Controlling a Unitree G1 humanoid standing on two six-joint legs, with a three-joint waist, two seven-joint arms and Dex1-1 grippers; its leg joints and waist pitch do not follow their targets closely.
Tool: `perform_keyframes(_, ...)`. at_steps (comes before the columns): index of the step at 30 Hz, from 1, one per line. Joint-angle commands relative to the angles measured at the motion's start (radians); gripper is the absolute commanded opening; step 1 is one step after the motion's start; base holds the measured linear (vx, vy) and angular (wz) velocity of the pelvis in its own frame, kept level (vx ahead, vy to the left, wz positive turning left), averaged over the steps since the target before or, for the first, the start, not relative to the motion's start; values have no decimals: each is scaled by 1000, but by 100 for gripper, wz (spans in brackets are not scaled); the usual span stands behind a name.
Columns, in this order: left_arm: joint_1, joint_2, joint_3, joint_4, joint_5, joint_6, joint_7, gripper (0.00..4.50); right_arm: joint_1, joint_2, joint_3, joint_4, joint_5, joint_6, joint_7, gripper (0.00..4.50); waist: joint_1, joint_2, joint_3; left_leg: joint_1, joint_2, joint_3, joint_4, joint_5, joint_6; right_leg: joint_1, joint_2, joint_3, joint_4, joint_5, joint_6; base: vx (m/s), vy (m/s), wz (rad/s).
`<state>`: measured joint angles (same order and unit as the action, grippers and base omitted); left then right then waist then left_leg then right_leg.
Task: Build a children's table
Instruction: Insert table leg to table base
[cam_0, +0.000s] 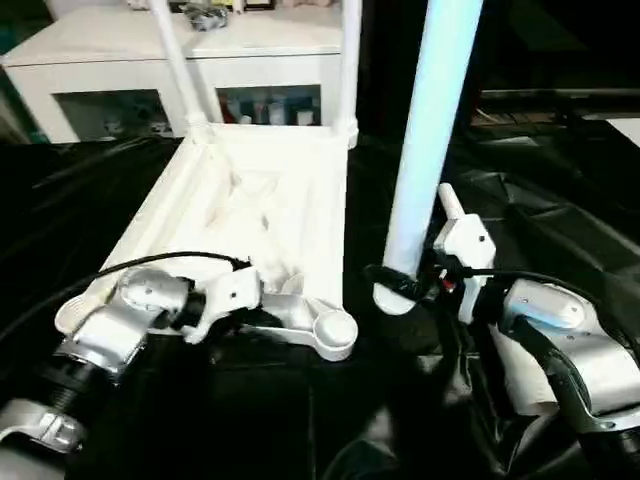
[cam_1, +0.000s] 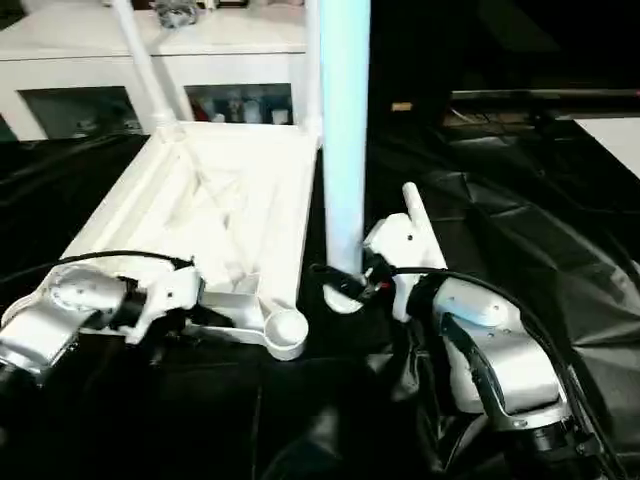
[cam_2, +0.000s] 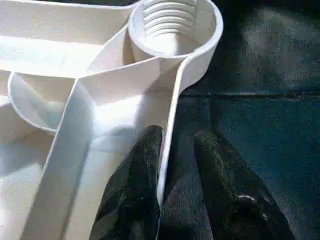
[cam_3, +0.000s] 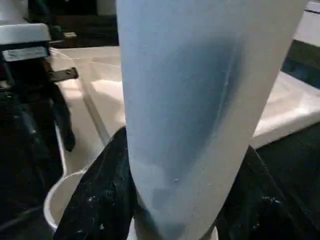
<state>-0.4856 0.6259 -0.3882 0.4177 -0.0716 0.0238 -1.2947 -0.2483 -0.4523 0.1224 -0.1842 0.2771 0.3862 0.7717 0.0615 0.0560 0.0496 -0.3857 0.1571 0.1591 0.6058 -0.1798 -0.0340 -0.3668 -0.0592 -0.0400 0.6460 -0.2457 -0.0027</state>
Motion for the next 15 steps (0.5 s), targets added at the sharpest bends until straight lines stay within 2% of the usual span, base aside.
perform_keyframes(1,-10,15,1,22,20,-17,-10,100,-15,0,-2,-11,6,-3,4,184,4,-1,-58,23,68,-22,-75,-225,14,33,-88,48,-83,-84,-255,0,0,0)
perform_keyframes(5,-13,24,18,60,27,-56,-17,67,-25,24,16,-1,0,-8,4,184,4,-1,-61,20,68,-24,-77,-210,7,34,-89,48,-79,-56,-248,0,0,0)
perform_keyframes(6,-13,24,18,60,27,-56,-17,67,-25,24,16,-1,0,-8,4,184,6,11,-62,22,67,-25,-75,-211,5,32,-90,48,-77,-50,-251,0,0,0)
perform_keyframes(7,-16,23,16,70,29,-64,-25,59,-30,29,19,9,-1,-14,7,184,4,8,-62,21,68,-24,-76,-212,4,33,-90,48,-78,-34,-255,0,0,0)
perform_keyframes(8,-18,25,14,79,31,-71,-35,52,-33,34,23,16,-2,-18,7,184,5,13,-63,22,67,-24,-76,-211,3,32,-89,47,-77,-25,-257,0,0,0)
perform_keyframes(10,-36,24,2,115,45,-96,-35,39,-39,36,28,27,0,-24,6,184,4,8,-64,21,66,-24,-74,-197,6,35,-89,47,-75,11,-265,0,0,0)
perform_keyframes(11,-50,23,-5,138,55,-106,-37,24,-43,34,26,33,3,-25,10,184,4,-6,-63,20,67,-22,-75,-192,11,36,-88,47,-77,14,-264,0,0,0)
perform_keyframes(12,-64,20,-12,158,67,-116,-36,24,-48,30,23,40,5,-27,17,184,7,-15,-63,19,66,-21,-74,-183,15,38,-90,48,-75,12,-264,0,0,0)
perform_keyframes(13,-64,20,-12,158,67,-116,-36,17,-48,30,23,40,5,-27,17,184,11,-3,-63,20,66,-21,-73,-180,17,35,-93,48,-76,-9,-261,0,0,0)
perform_keyframes(14,-80,19,-27,188,94,-135,-38,9,-59,28,22,53,4,-31,27,184,9,-3,-62,20,69,-21,-75,-183,15,34,-92,47,-76,-15,-260,0,0,0)
perform_keyframes(15,-81,19,-29,190,96,-136,-38,5,-60,28,22,55,4,-32,27,184,9,-11,-61,20,68,-21,-75,-189,16,35,-92,48,-76,-29,-260,0,0,0)
